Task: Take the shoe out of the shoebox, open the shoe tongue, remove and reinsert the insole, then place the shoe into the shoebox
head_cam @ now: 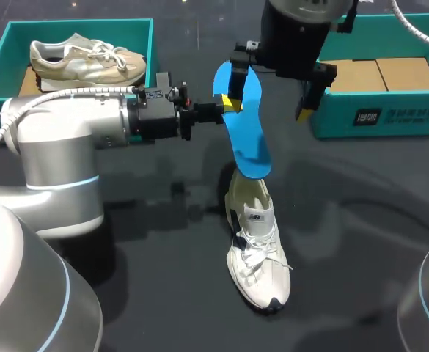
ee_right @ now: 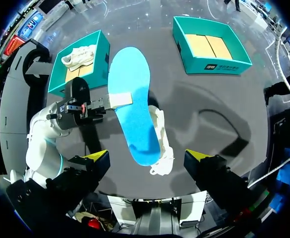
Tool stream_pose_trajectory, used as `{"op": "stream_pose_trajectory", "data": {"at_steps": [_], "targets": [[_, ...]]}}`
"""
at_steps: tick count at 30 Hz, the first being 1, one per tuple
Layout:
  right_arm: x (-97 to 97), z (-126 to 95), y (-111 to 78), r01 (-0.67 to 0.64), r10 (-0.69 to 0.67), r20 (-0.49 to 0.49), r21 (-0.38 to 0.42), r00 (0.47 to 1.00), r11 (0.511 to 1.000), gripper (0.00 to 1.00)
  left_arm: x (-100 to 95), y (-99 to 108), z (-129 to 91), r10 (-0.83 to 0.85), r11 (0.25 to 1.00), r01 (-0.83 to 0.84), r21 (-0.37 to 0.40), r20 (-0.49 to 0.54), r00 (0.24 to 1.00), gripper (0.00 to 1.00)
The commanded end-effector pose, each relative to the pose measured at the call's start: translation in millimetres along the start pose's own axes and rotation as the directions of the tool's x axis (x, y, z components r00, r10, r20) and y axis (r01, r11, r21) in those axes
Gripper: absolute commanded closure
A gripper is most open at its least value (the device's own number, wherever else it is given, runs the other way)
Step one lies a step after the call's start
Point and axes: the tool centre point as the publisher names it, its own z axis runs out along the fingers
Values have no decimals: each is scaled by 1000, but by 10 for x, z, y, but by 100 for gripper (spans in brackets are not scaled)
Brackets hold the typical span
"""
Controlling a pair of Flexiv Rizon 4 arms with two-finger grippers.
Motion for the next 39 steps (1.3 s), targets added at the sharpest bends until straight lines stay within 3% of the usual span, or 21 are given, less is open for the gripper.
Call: {"op": "stream_pose_trajectory", "data": {"at_steps": [1,16,26,39], "targets": [[-41,23,6,0,0,-22,1,1000,1000,0,-6,6,7,0,1000,0,1,-1,1000,100],[-32,35,10,9,-9,-25,7,1000,1000,0,-6,6,7,0,1000,0,1,-1,1000,100],[-241,66,-8,-11,20,-213,45,977,999,0,-6,6,7,0,1000,0,1,-1,1000,100],[-365,101,11,-53,54,-391,15,919,999,0,-6,6,7,0,1000,0,1,-1,1000,100]]}}
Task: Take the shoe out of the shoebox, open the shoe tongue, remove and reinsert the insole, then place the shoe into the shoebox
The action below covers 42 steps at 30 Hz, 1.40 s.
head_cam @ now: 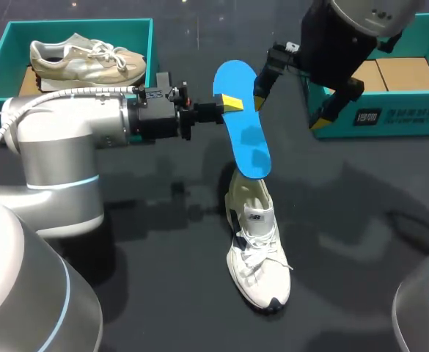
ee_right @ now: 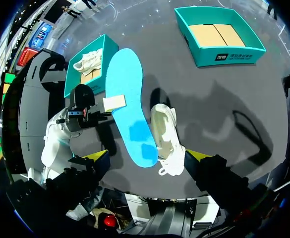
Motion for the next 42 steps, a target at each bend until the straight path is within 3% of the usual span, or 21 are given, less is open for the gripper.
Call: {"op": "stream_pose_trajectory", "data": {"at_steps": [1,19,24,38,42], "targets": [[-120,10,-21,-5,2,-192,-14,981,1000,0,-5,7,5,0,1000,0,2,0,1000,100],[-244,101,65,-44,34,-415,-15,909,999,0,-5,7,5,0,1000,0,2,0,1000,100],[-275,141,69,-56,44,-452,-13,891,998,0,39,15,5,97,995,-97,-16,-5,995,100],[-393,187,89,-48,35,-625,-3,780,999,0,76,-77,-90,171,985,-171,10,-25,985,100],[-406,196,88,-48,43,-622,10,781,999,0,58,-89,-102,158,987,-157,19,-24,987,100]]}}
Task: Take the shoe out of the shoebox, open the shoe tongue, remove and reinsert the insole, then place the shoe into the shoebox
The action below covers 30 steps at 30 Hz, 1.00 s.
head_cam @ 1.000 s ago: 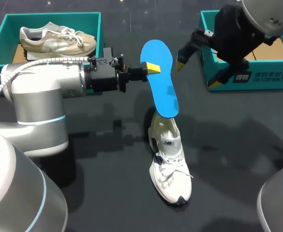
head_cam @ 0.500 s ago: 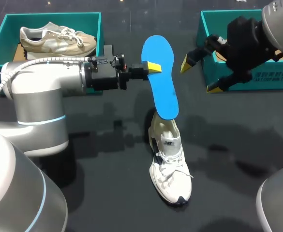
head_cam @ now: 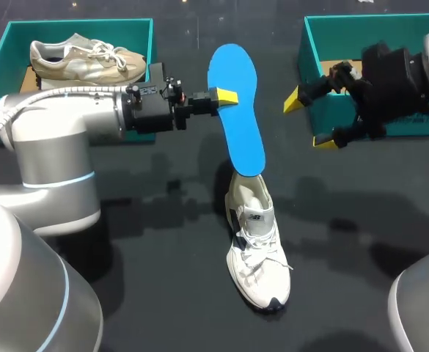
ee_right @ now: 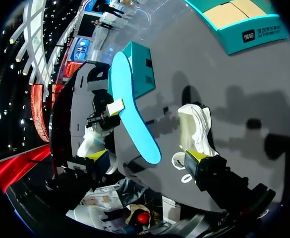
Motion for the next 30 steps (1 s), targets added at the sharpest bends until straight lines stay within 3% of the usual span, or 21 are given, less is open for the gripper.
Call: {"op": "stream_pose_trajectory", "data": {"at_steps": [1,11,22,30], "targets": [[-56,23,2,1,-1,-131,-1,991,1000,0,-2,11,-26,-2,1000,2,5,0,1000,100],[-56,23,2,1,-1,-131,-1,991,1000,0,80,-7,-78,30,1000,-30,9,-26,999,100],[-76,74,20,5,7,-255,49,967,999,0,145,-61,-105,119,993,-118,20,-59,991,100],[-123,121,49,9,6,-341,42,940,999,0,208,-109,-146,193,981,-191,33,-89,977,100]]}}
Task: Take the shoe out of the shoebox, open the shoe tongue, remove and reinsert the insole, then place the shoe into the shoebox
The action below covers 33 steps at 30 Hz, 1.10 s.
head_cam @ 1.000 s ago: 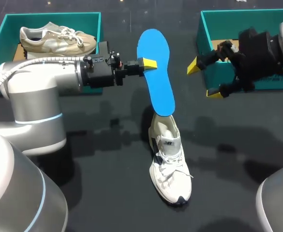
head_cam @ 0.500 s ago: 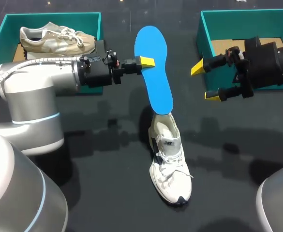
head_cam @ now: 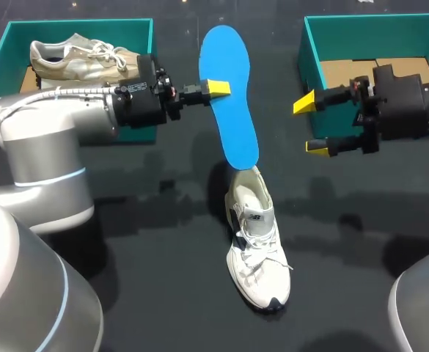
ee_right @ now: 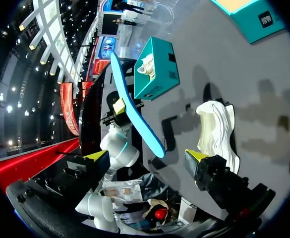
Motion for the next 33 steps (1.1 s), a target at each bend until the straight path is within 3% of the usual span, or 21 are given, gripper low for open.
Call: {"op": "stream_pose_trajectory", "data": {"at_steps": [1,3,13,20,23,33], "targets": [[-80,67,21,3,-3,-67,-5,998,1000,0,21,-17,-23,37,999,-37,5,-16,999,100],[-108,70,23,7,-8,-112,-5,994,1000,0,34,-31,-23,81,997,-81,8,-15,997,100],[-108,70,23,7,-8,-112,-5,994,1000,0,117,-158,-13,323,946,-323,-7,-33,946,100],[-108,70,23,7,-8,-112,-5,994,1000,0,166,-198,-51,486,870,-489,-61,-56,872,100],[-108,70,23,7,-8,-112,-5,994,1000,0,156,-175,-65,584,803,-589,-85,-79,808,100],[-108,70,23,7,-8,-112,-5,994,1000,0,166,-183,-84,566,811,-576,-102,-113,817,100]]}}
